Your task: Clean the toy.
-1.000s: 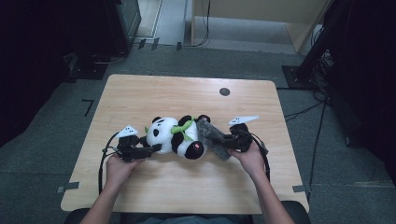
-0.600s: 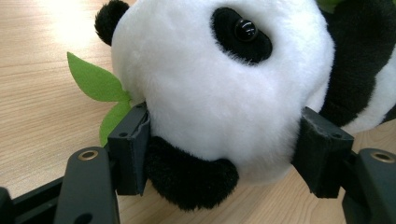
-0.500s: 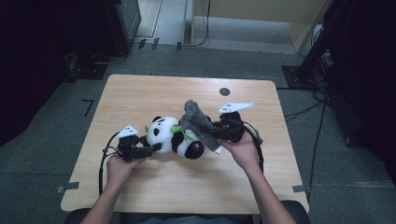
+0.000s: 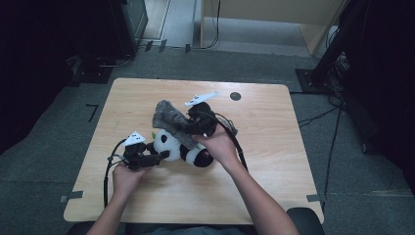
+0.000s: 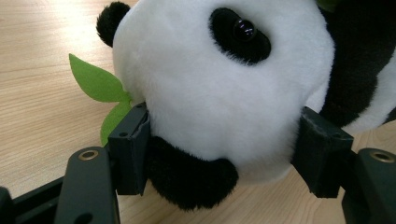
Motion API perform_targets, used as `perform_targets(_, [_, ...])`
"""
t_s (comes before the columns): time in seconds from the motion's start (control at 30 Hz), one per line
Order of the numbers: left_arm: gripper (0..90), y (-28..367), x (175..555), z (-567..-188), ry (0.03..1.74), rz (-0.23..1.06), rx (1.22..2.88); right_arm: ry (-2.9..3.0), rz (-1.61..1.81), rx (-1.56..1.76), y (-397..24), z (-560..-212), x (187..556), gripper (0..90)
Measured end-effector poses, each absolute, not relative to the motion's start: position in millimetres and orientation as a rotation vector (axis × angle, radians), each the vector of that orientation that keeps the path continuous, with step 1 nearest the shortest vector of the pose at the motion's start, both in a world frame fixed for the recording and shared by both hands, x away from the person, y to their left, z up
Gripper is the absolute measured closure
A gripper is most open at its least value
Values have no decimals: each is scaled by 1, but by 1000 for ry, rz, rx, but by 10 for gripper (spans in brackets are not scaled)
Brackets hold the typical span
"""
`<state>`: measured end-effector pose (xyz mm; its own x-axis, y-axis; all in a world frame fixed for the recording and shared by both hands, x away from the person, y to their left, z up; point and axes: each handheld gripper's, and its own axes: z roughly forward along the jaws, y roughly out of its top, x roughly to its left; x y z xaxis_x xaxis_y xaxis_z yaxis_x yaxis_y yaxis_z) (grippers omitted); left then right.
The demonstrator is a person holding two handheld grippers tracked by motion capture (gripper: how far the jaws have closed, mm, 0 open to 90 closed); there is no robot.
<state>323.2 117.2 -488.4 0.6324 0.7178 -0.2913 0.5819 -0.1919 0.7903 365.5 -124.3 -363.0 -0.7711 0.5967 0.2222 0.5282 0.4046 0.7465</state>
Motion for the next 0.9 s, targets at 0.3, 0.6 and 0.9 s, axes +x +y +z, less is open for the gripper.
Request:
perform_targets(0.3, [315,115,320,-488,1043,195,1879,2626,1149,1039,-76,-388,383,761])
perform_targets(0.6, [316,116,320,-488,1055,188,1889,2645,1024,930,-61,-397,373,765])
perform_targets(0.9, [327,119,322,-489,1064,146,1874,2721,1000,822,-68,-399,357,775])
